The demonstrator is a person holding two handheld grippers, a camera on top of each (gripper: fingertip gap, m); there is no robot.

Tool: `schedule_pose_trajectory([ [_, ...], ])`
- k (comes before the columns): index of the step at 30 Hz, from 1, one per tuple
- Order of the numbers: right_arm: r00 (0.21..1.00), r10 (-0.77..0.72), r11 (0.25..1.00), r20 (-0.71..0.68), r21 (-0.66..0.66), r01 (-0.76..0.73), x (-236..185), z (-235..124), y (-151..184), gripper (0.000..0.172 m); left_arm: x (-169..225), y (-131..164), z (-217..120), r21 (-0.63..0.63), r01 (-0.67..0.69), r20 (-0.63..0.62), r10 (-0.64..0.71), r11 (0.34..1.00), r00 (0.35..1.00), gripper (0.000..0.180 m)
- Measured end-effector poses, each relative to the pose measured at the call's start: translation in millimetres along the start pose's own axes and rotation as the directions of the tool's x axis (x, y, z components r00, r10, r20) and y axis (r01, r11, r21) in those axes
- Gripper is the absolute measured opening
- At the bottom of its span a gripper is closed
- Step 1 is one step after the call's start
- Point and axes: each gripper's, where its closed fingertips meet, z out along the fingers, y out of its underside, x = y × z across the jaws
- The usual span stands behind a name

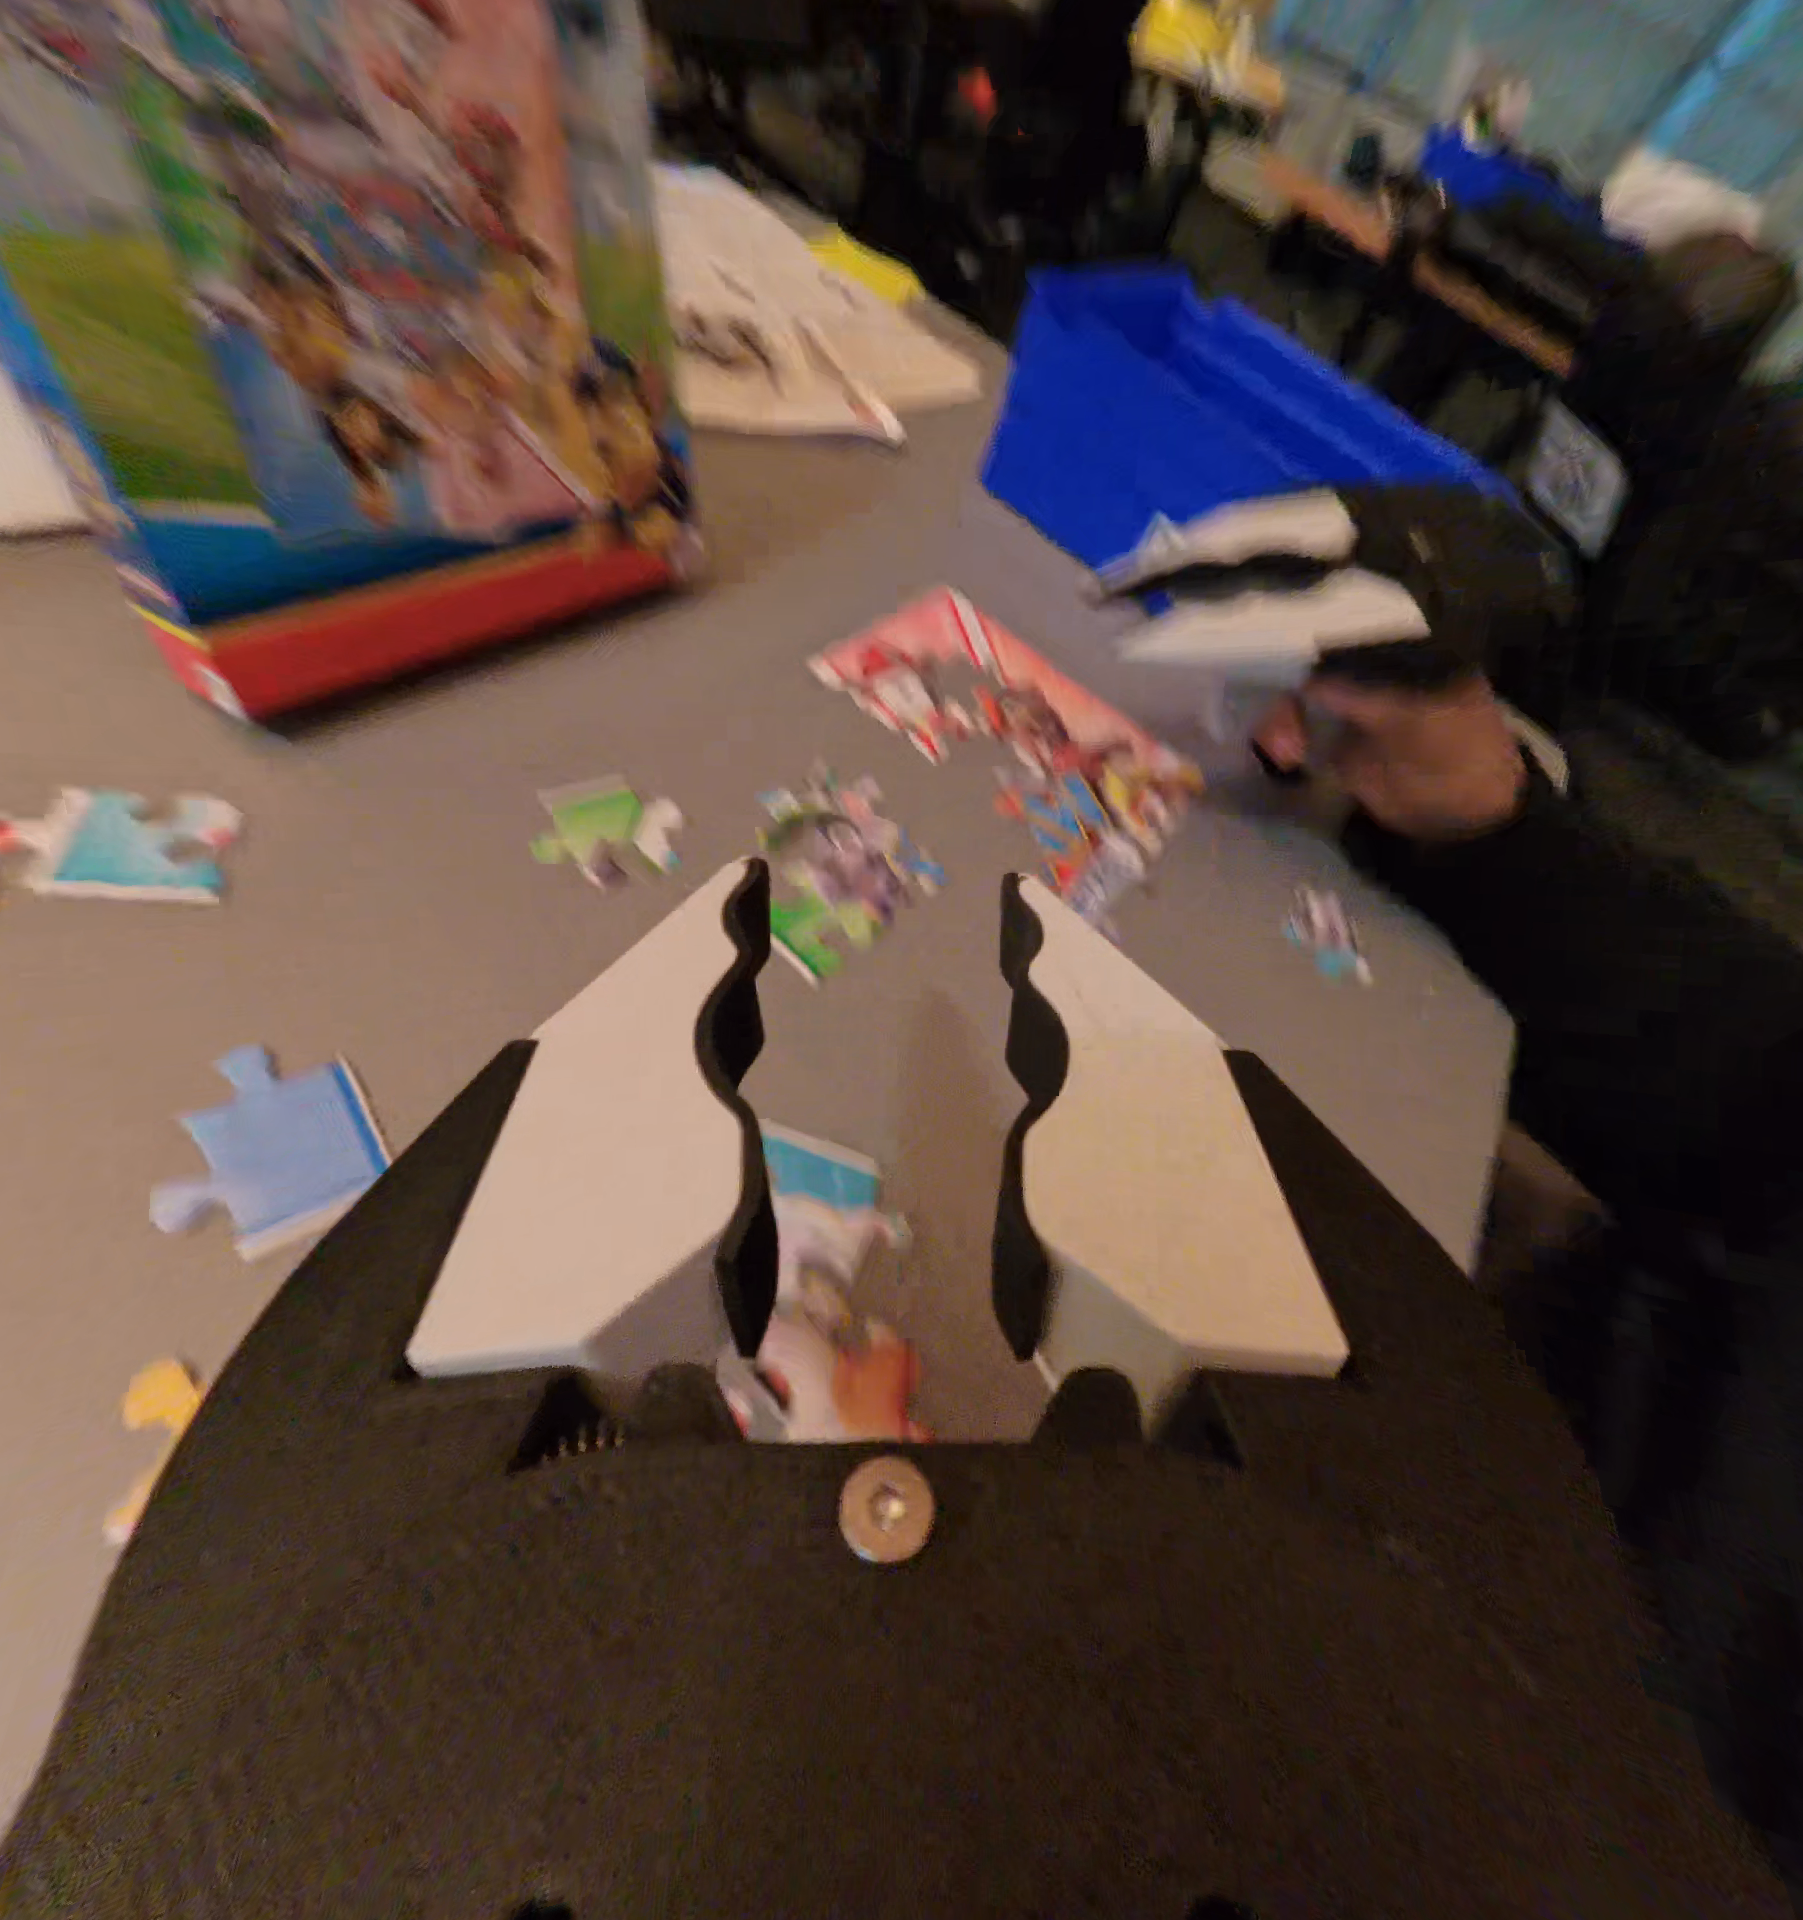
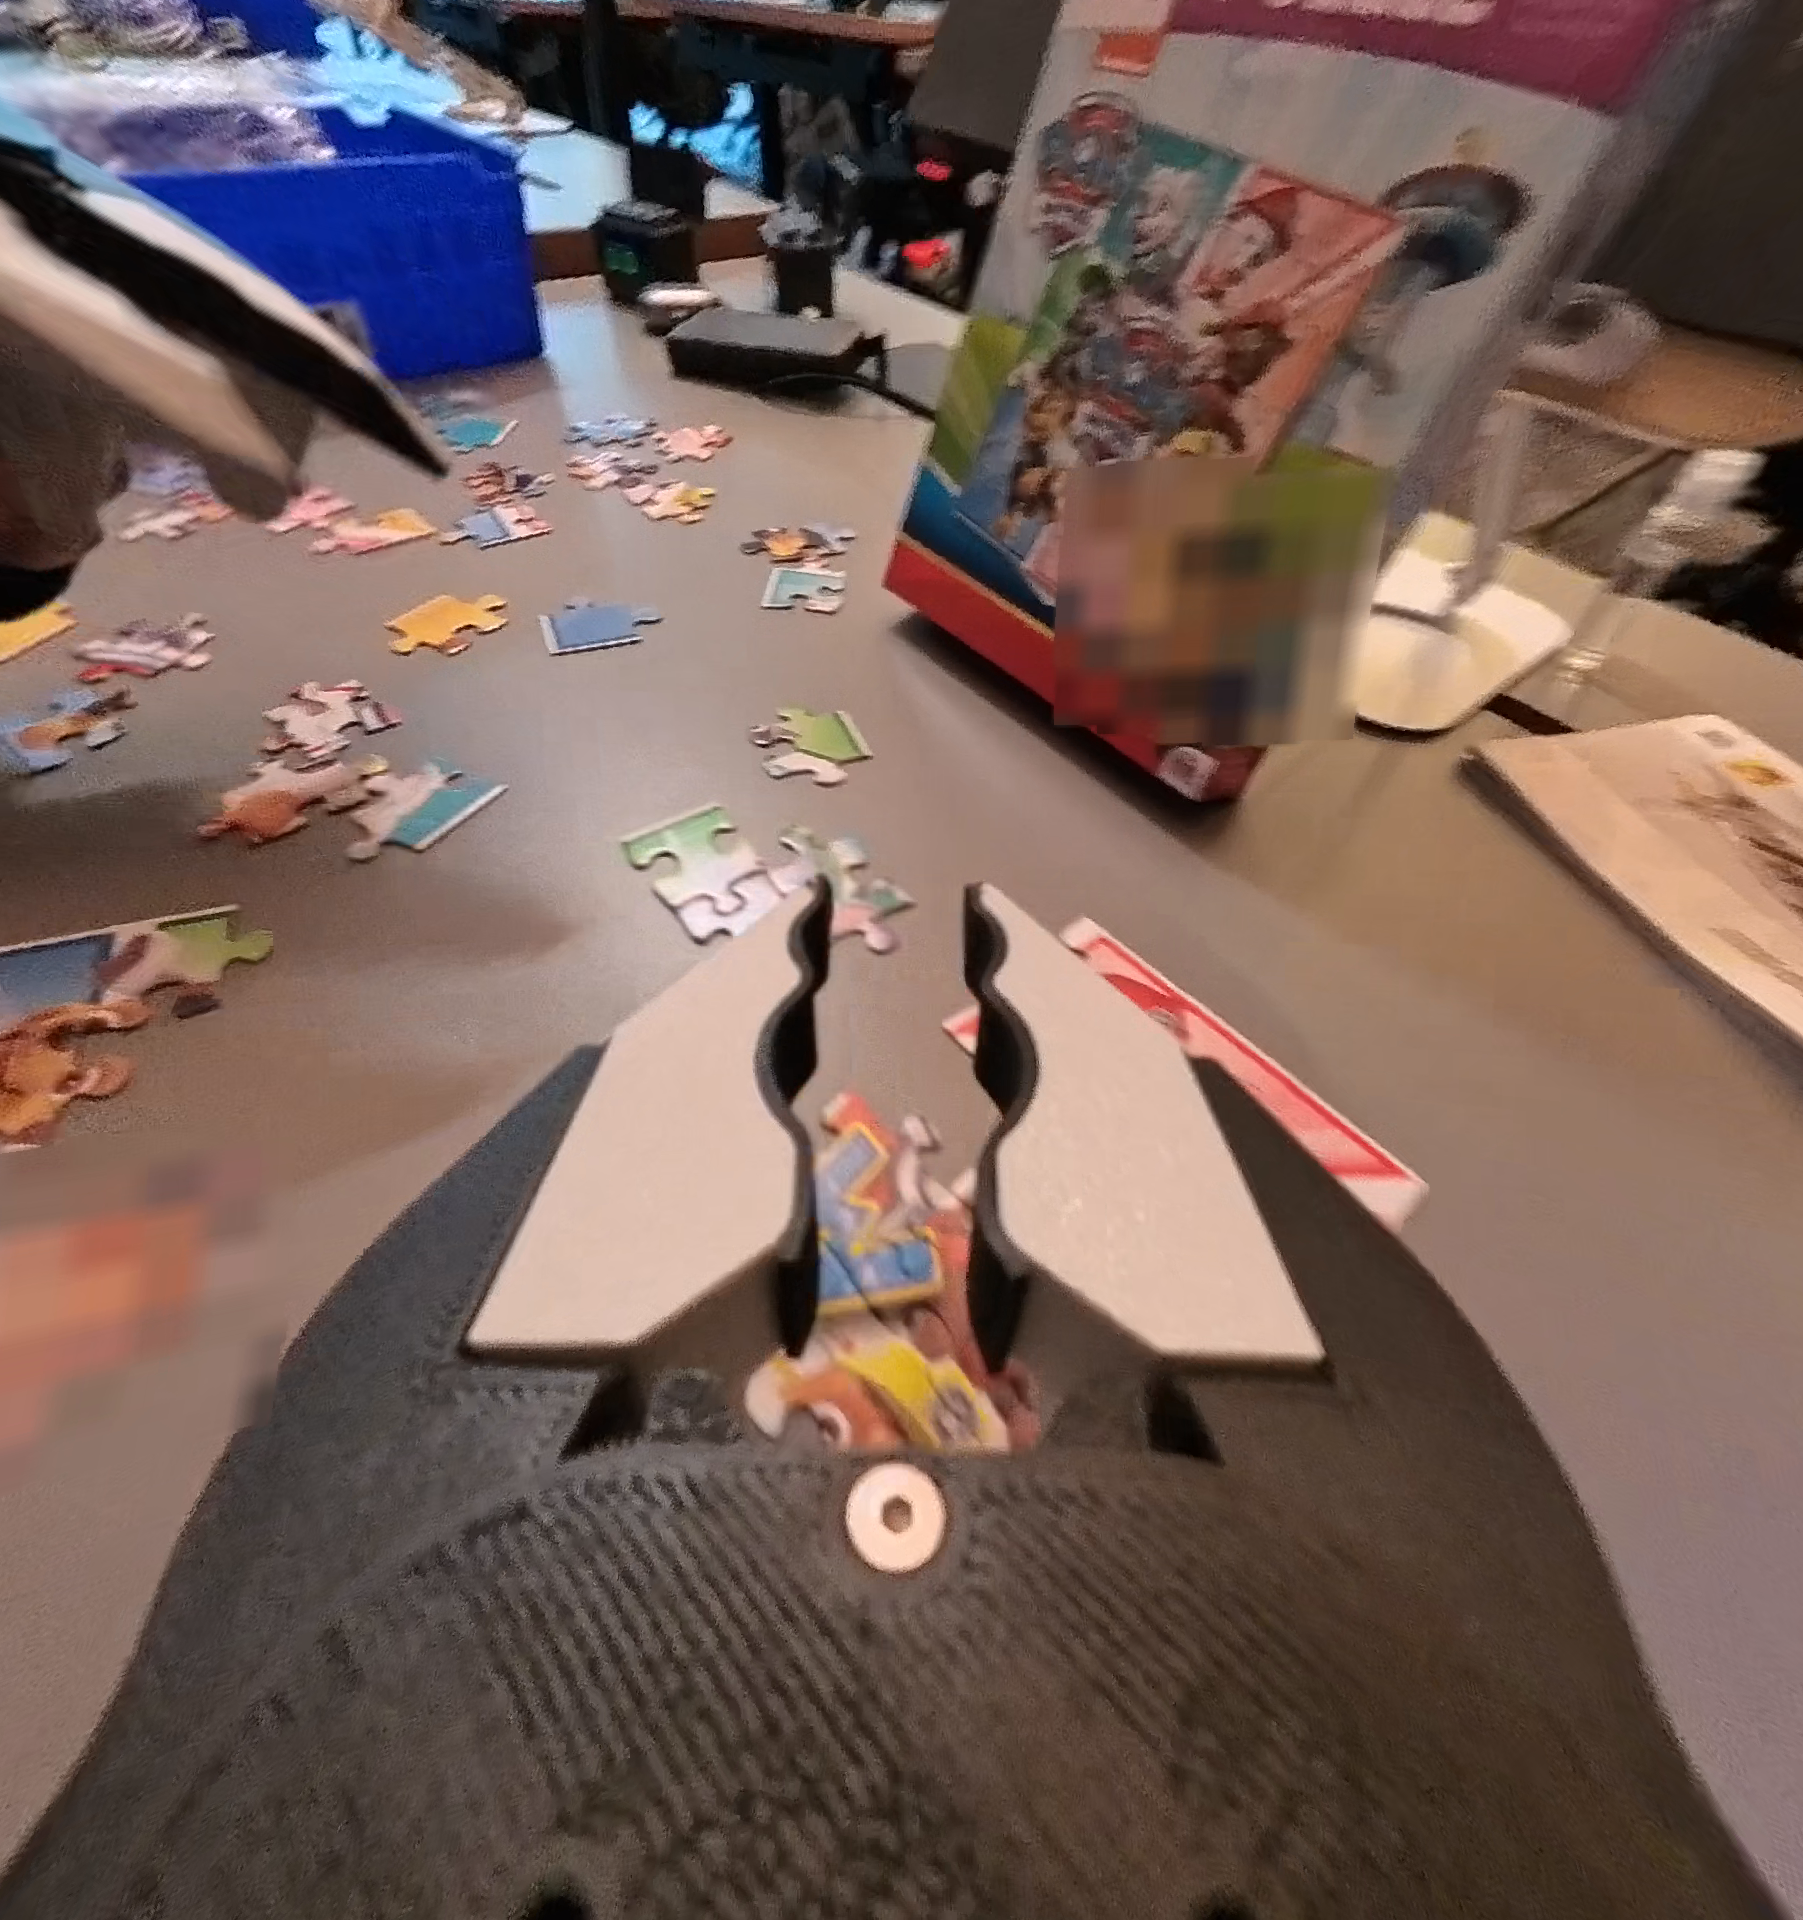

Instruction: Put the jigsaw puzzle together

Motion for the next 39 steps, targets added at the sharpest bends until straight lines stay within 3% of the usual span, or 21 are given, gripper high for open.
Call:
schedule_pose_trajectory([
  [6,0.985,-0.100,0.973,0.139,-0.194,0.126,-29.7,68.4,-1.0,0.046,63.5,98.9,-25.4,-0.225,-0.176,-0.117,0.152,0.958,0.981,0.054],
  [9,0.975,-0.095,0.949,0.200,-0.277,0.149,-34.2,106.0,4.5,0.049,71.4,123.1,-26.7,-0.261,-0.220,-0.105,0.199,0.940,0.974,0.059],
  [13,0.981,-0.074,0.919,0.180,-0.369,0.137,-23.6,141.1,16.5,0.060,72.4,131.3,-26.8,-0.278,-0.245,-0.069,0.236,0.929,0.969,0.062],
  [16,0.982,0.005,0.909,0.189,-0.410,0.075,-30.0,150.0,23.7,0.069,76.5,135.7,-28.7,-0.292,-0.269,-0.065,0.262,0.918,0.963,0.064],
  [19,0.986,-0.015,0.886,0.164,-0.454,0.090,-31.9,151.8,37.1,0.069,79.0,143.0,-29.2,-0.313,-0.282,-0.064,0.276,0.907,0.959,0.066],
  [29,0.984,-0.020,0.911,0.180,-0.402,0.092,-52.3,146.3,35.2,0.028,86.7,151.2,-25.4,-0.326,-0.272,-0.072,0.264,0.905,0.962,0.066],
  [35,0.989,-0.022,0.907,0.148,-0.414,0.083,-47.8,149.1,34.3,0.037,86.0,150.0,-26.1,-0.313,-0.247,-0.062,0.240,0.917,0.969,0.066],
  [39,0.990,0.003,0.906,0.138,-0.420,0.056,-44.9,153.6,33.2,0.029,85.9,149.3,-26.3,-0.309,-0.235,-0.066,0.226,0.921,0.972,0.066],
])
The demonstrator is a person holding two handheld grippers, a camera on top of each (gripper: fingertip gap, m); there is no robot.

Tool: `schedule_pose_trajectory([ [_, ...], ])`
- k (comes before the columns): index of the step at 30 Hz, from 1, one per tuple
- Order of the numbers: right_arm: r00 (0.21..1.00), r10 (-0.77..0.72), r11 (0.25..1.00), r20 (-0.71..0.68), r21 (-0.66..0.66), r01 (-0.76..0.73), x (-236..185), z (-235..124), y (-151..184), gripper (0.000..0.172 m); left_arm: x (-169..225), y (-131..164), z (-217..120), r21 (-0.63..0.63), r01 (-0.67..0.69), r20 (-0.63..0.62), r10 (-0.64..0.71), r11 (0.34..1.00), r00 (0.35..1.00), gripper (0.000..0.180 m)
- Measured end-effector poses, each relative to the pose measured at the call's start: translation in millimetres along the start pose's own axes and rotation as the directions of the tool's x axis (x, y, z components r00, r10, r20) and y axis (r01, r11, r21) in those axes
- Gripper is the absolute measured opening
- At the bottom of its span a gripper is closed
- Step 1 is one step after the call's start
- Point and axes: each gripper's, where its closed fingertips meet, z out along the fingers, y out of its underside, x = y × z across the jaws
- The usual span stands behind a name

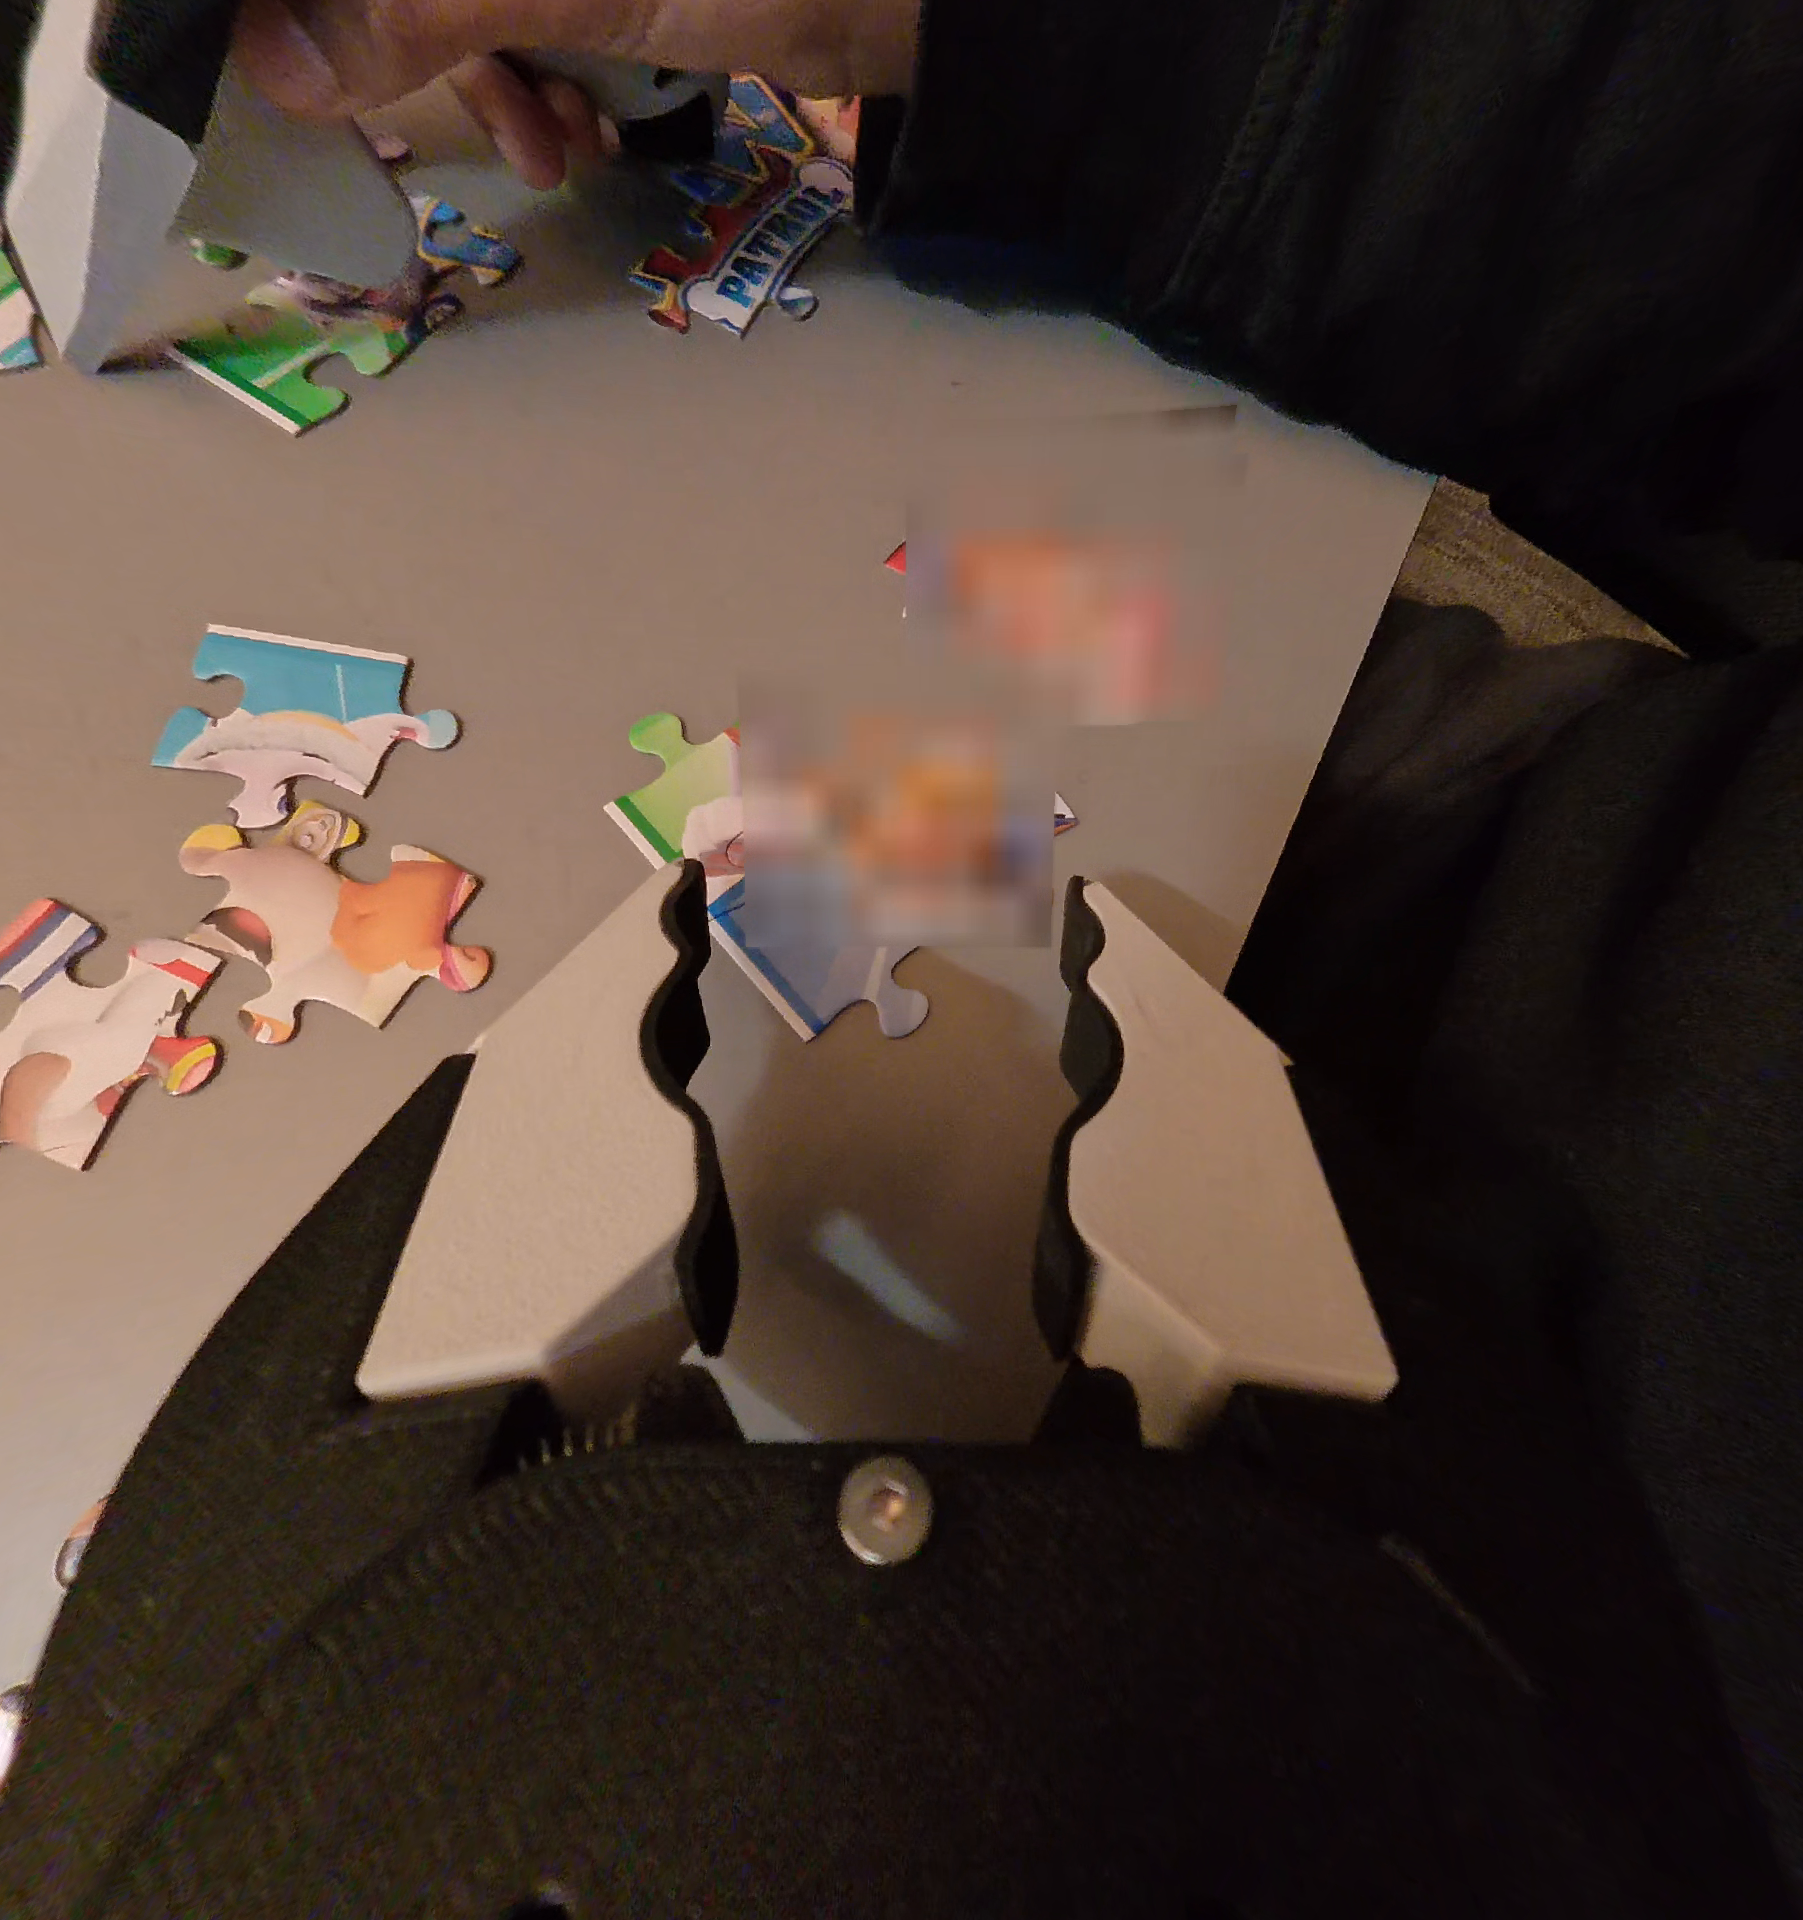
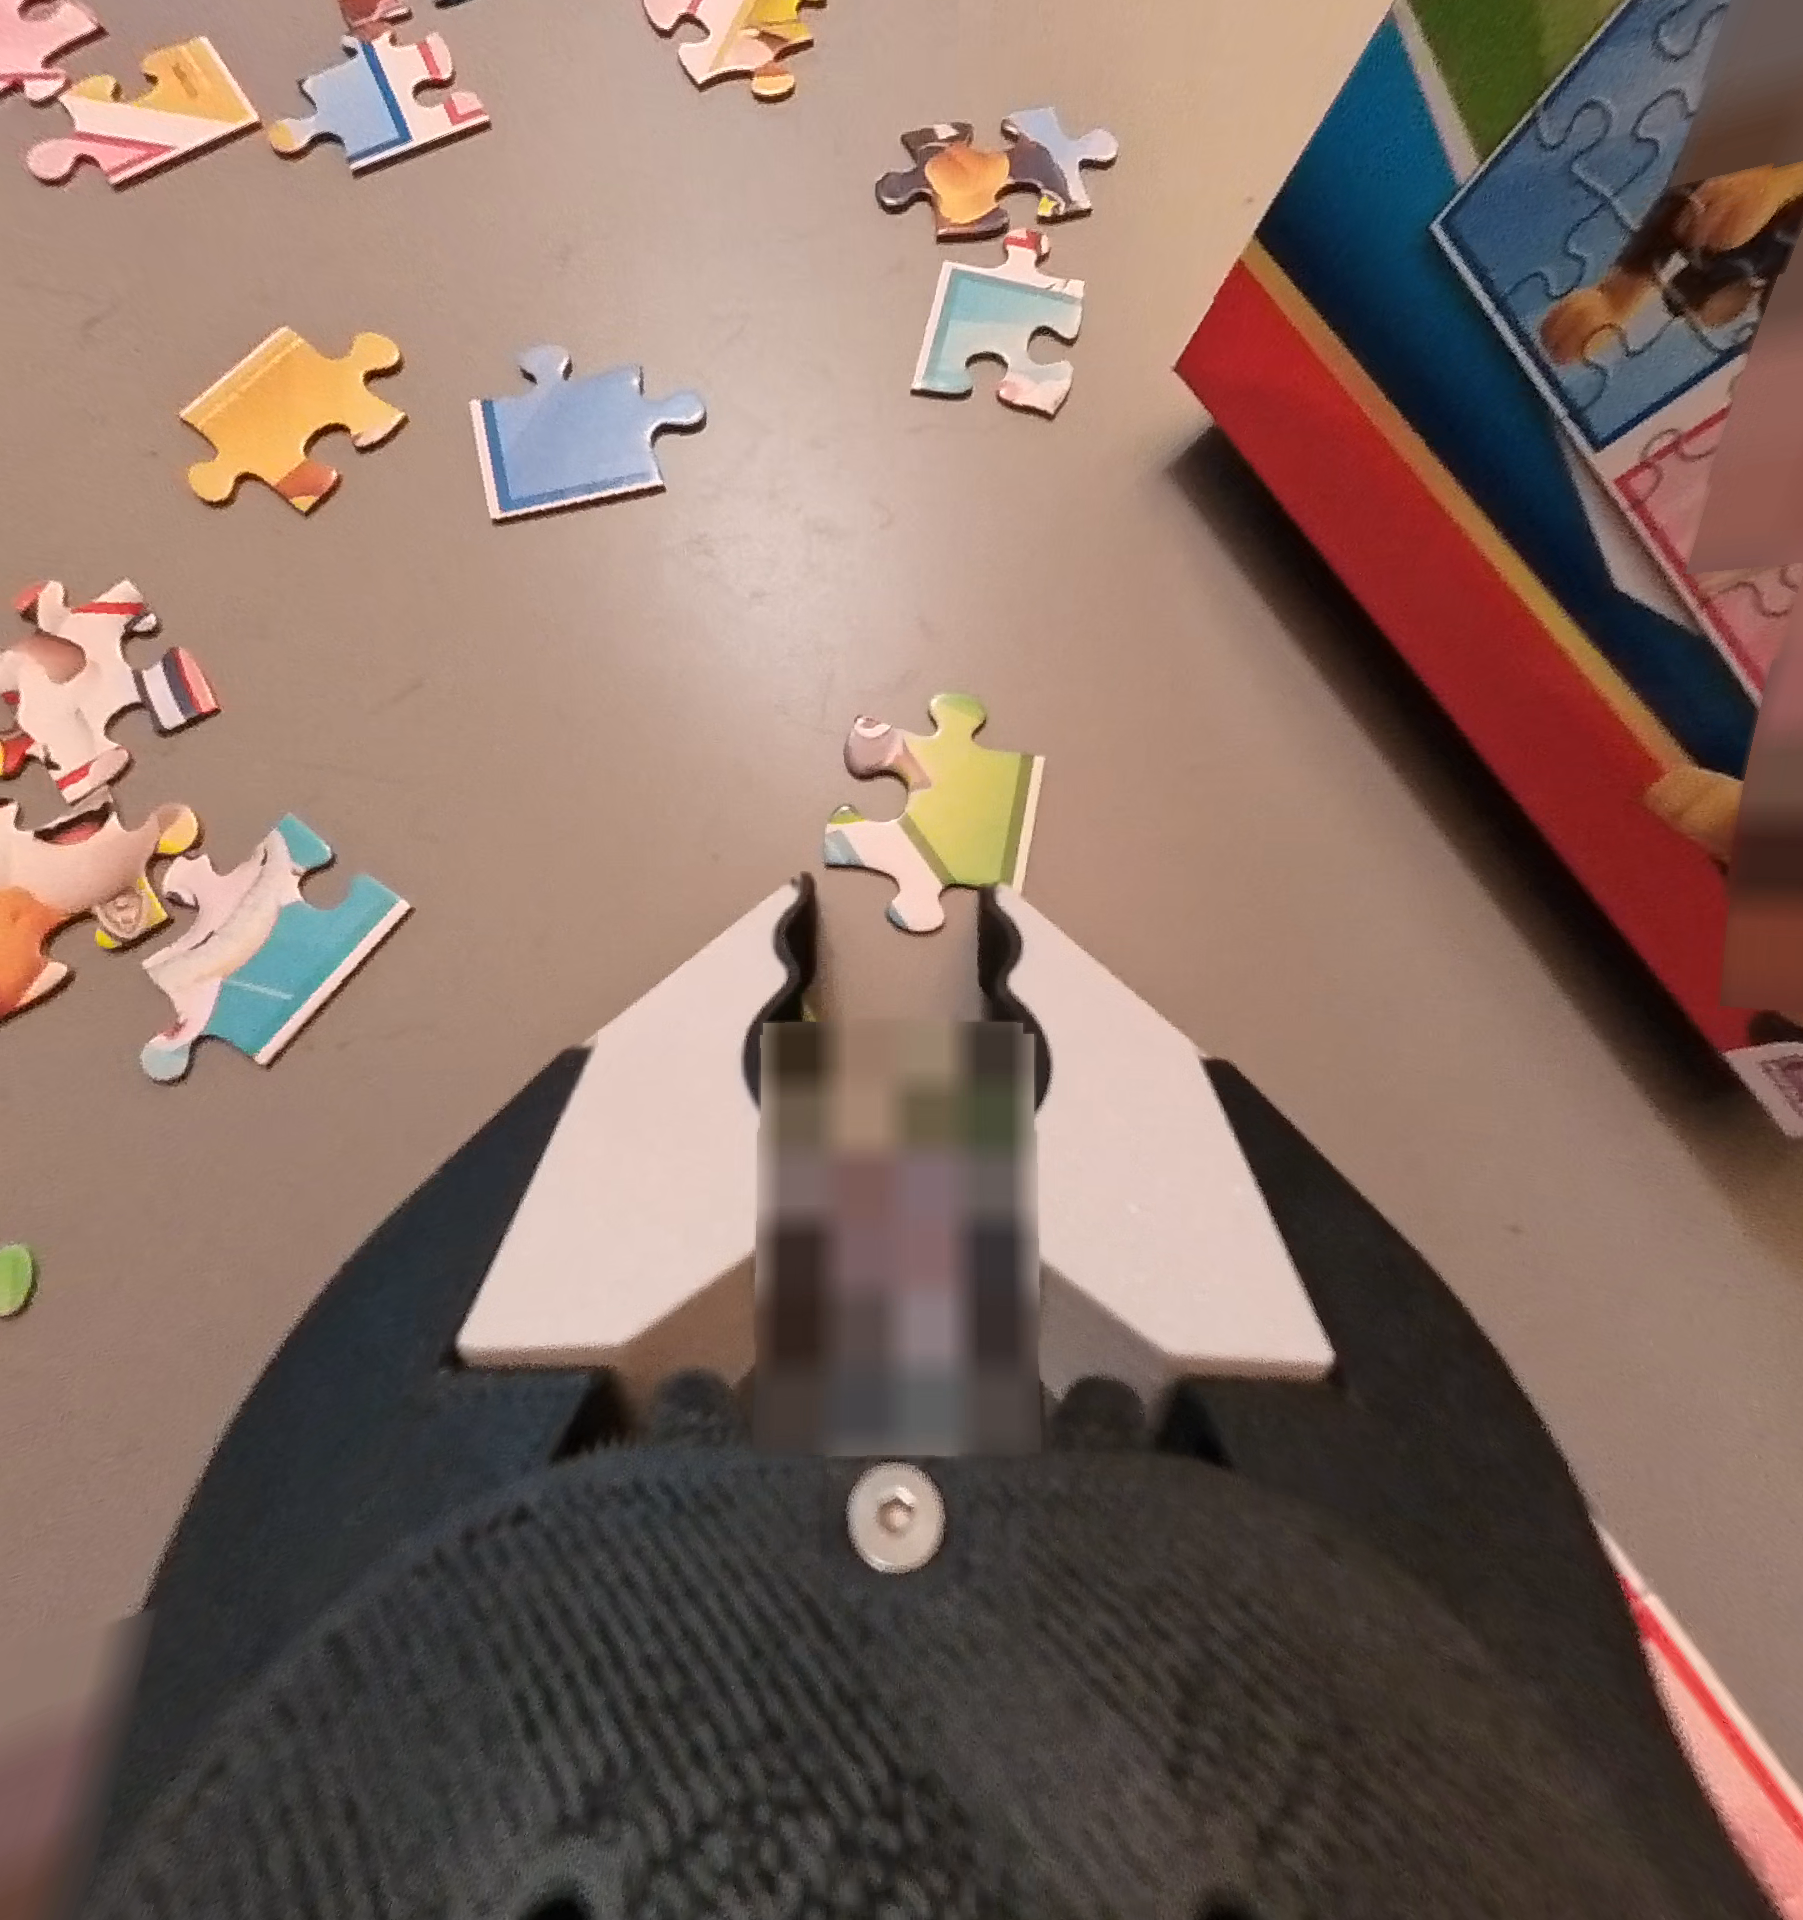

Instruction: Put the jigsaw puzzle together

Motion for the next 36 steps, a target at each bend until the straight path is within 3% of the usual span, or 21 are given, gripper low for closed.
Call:
schedule_pose_trajectory([
  [5,1.000,0.006,1.000,0.013,-0.016,-0.005,1.5,2.0,-1.7,0.006,-1.2,-0.4,-1.6,0.009,0.011,-0.003,-0.011,1.000,1.000,0.066],
  [27,0.994,-0.107,0.994,0.012,0.027,0.106,-12.3,-13.9,-1.3,0.000,-3.4,-1.6,-3.2,0.020,0.027,-0.001,-0.027,0.999,1.000,0.066],
  [33,0.995,-0.028,1.000,0.092,0.009,0.027,-2.2,-1.6,-4.2,0.058,-0.8,-4.8,-3.3,0.025,0.016,0.000,-0.016,1.000,1.000,0.066],
  [36,0.990,-0.081,0.997,0.113,-0.002,0.082,-0.5,7.6,-6.0,0.071,-0.9,-6.2,-5.2,0.034,0.019,-0.001,-0.019,0.999,1.000,0.066],
])
